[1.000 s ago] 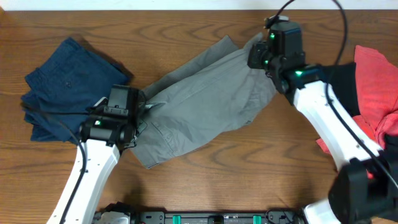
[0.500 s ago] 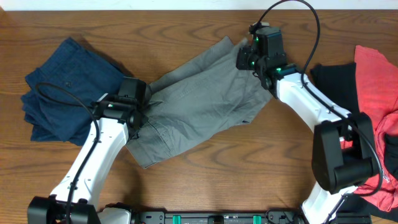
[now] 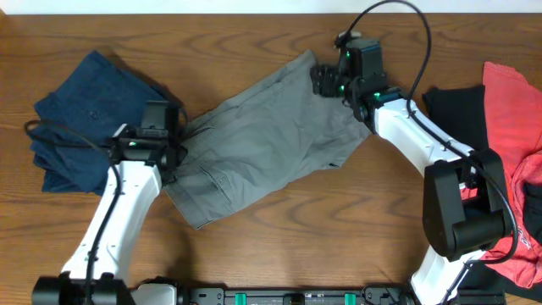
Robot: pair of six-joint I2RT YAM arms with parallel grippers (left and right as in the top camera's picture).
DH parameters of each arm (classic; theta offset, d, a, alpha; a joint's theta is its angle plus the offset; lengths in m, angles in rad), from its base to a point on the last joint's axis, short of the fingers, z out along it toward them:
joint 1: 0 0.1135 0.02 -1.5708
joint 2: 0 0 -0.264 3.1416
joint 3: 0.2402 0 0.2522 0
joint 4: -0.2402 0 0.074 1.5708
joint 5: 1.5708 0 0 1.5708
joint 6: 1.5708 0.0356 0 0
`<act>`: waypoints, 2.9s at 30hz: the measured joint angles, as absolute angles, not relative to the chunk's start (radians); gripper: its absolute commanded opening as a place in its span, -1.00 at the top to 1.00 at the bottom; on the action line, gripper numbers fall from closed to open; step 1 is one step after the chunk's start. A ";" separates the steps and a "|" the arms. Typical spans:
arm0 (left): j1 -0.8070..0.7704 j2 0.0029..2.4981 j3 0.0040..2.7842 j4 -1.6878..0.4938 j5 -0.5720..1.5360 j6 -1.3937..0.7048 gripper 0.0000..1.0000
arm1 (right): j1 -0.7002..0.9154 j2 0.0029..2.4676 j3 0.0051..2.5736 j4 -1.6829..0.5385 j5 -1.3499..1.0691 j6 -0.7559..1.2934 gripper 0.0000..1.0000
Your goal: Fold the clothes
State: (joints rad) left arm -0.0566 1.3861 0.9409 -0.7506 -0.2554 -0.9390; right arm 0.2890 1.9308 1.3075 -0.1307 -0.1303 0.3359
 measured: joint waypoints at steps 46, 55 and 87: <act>-0.122 1.453 0.915 -0.782 0.238 -0.420 -0.99 | 0.023 1.662 1.211 -0.839 0.064 0.362 -0.22; -0.122 1.494 0.794 -0.546 0.265 -0.414 -0.98 | 0.023 1.478 1.228 -0.865 0.006 0.332 -0.21; -0.026 1.509 0.913 -0.805 0.411 -0.413 0.88 | 0.249 1.588 1.228 -0.858 -0.276 0.178 0.70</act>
State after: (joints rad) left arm -0.0261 1.5093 0.9134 -0.8055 0.4114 -0.4129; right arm 0.2489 1.5875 1.2278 -0.8577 -0.2764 0.1780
